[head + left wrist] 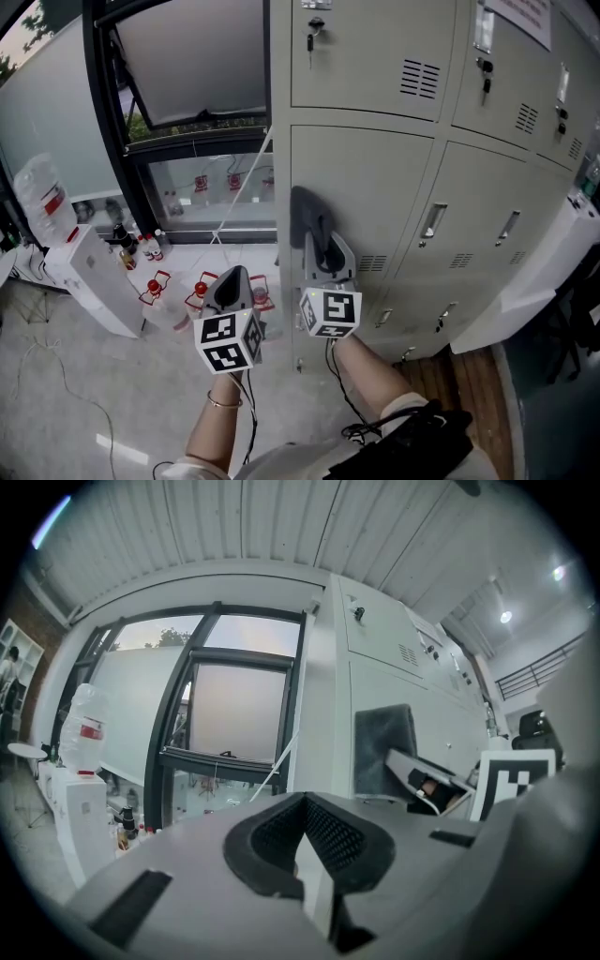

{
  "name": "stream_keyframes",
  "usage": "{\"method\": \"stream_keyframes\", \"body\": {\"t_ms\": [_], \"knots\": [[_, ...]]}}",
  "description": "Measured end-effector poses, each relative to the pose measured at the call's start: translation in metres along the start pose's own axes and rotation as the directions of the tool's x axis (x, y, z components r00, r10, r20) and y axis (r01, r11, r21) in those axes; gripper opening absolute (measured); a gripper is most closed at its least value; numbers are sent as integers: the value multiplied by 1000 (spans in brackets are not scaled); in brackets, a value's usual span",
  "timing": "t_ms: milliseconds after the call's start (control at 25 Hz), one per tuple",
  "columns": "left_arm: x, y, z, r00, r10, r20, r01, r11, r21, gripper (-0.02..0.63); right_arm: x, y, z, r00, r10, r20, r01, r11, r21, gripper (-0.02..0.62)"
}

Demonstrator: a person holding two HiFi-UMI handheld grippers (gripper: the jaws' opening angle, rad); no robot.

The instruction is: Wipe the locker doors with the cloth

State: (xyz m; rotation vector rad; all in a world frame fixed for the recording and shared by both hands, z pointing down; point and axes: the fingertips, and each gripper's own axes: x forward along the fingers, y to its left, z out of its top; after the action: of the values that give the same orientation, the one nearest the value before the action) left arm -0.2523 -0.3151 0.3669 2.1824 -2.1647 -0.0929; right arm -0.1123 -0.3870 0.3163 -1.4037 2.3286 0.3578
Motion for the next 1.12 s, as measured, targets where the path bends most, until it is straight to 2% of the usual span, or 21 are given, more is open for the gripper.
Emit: {"method": "stream_keyframes", "body": {"t_ms": [560, 1120], "knots": [[5, -28, -2, 1000, 3, -6, -3, 1000, 1, 3, -9, -34, 2, 1000, -16, -15, 16, 1000, 17, 77], [10, -71, -5, 999, -31, -16, 31, 1000, 3, 3, -29, -89, 10, 997, -79, -23, 80, 997, 9, 77]]}}
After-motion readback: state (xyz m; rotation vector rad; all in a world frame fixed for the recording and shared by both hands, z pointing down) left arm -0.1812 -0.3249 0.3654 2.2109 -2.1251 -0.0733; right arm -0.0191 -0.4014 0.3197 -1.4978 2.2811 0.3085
